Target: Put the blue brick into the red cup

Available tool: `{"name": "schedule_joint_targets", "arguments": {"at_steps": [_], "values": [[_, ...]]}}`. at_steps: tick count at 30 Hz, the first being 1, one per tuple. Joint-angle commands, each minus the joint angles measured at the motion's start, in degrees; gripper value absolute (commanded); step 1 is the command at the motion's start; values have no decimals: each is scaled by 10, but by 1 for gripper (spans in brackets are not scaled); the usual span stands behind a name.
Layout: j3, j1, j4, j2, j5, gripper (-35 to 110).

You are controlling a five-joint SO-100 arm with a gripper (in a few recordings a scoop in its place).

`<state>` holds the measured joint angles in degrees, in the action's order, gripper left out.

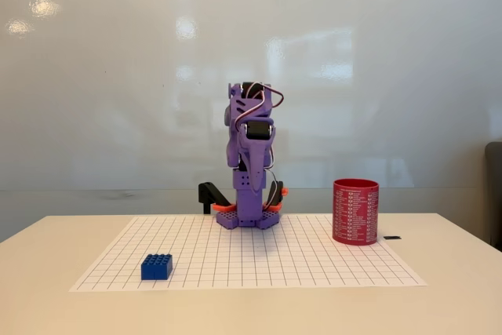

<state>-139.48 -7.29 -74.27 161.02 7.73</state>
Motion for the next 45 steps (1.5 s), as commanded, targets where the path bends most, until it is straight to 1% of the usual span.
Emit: {"name": "schedule_joint_targets", "arguments": {"at_steps": [1, 5, 12, 15, 19, 23, 31, 33, 38, 45], "values": [[109, 80, -29, -64, 37, -1], [163, 163, -64, -99, 48, -1], [131, 295, -77, -97, 42, -1], [60, 302, -33, -93, 39, -1], [-18, 300, 51, -173, 62, -1], [-47, 316, 113, -231, 85, -1], [-55, 402, 148, -284, 135, -1], [-62, 394, 152, -297, 158, -1], [-46, 330, 152, -323, 208, -1], [-22, 339, 167, -366, 301, -1]]}}
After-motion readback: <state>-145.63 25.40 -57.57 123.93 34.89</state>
